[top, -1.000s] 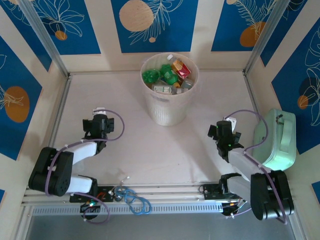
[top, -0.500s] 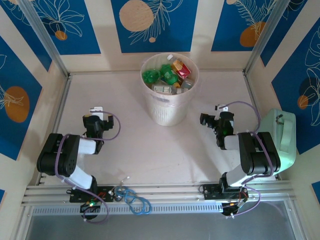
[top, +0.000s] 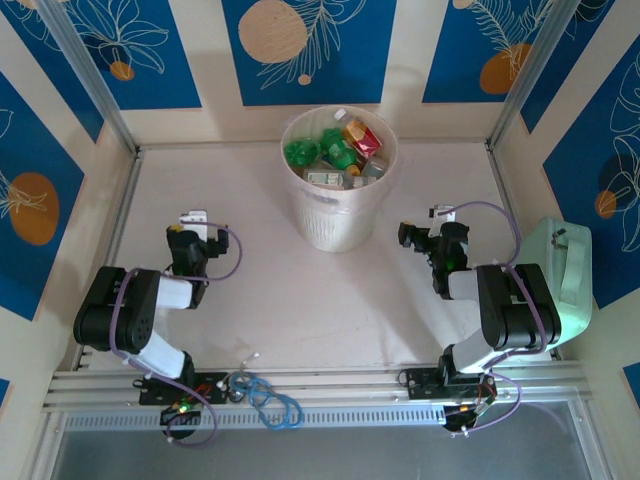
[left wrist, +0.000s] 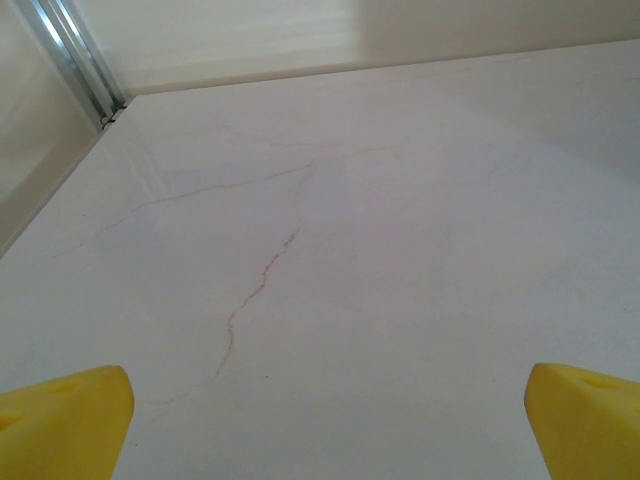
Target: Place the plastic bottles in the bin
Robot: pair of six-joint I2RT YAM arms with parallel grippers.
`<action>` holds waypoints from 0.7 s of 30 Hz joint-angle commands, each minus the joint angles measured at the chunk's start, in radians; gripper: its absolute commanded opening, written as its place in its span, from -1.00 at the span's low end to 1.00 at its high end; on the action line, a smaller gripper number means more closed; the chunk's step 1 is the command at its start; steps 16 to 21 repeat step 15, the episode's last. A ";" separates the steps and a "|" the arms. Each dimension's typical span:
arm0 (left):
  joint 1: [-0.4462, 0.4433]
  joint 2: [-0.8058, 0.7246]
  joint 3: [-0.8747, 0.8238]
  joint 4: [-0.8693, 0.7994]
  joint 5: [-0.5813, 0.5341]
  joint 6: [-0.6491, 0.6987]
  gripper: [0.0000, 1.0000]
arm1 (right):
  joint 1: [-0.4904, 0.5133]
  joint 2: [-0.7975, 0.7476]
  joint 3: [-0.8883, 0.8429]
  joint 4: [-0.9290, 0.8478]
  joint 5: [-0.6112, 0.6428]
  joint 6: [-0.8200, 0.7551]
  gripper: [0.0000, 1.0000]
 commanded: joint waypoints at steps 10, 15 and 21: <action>-0.006 0.009 0.002 0.012 0.084 0.027 1.00 | -0.012 -0.002 0.029 0.003 -0.036 -0.016 0.98; 0.010 0.005 0.005 -0.002 0.131 0.024 1.00 | -0.004 -0.010 0.012 0.024 -0.028 -0.023 0.98; 0.010 0.005 0.005 -0.002 0.131 0.024 1.00 | -0.004 -0.010 0.012 0.024 -0.028 -0.023 0.98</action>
